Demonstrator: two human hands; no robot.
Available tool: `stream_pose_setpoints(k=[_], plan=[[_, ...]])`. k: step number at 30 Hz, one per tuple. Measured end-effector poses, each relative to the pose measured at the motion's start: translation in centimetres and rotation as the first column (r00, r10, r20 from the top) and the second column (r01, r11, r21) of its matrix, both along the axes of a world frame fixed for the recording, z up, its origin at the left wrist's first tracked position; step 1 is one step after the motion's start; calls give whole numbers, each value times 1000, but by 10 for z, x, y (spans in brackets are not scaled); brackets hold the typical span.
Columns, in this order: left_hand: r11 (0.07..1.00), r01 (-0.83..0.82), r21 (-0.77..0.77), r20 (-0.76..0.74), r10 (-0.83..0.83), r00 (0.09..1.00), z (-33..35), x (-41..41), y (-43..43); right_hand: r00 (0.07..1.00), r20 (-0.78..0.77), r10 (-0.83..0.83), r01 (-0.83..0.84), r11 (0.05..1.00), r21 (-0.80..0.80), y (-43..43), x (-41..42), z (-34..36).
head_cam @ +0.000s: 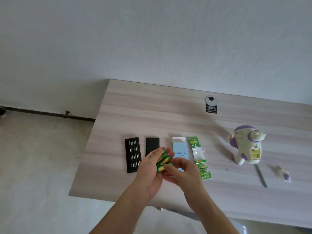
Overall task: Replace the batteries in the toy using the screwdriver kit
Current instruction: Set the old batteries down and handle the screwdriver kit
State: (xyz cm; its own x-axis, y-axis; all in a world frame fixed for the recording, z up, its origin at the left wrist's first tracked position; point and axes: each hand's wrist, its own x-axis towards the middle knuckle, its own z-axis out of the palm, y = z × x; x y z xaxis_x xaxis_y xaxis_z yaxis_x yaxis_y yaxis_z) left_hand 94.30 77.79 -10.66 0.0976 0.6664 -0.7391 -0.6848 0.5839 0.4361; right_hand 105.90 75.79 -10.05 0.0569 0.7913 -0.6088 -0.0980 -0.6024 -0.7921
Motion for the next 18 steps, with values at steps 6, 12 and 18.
stream_pose_setpoints(k=[6,12,18], plan=[[993,118,1,-72,-118,990,-10,10,7,994,-49,-99,99,995,-11,2,5,-7],[989,144,-17,-91,-145,985,-18,17,16,989,-77,-129,126,991,-43,11,9,-16],[992,83,-94,41,-79,996,-24,28,27,996,-41,-80,78,996,-53,23,21,-26]])
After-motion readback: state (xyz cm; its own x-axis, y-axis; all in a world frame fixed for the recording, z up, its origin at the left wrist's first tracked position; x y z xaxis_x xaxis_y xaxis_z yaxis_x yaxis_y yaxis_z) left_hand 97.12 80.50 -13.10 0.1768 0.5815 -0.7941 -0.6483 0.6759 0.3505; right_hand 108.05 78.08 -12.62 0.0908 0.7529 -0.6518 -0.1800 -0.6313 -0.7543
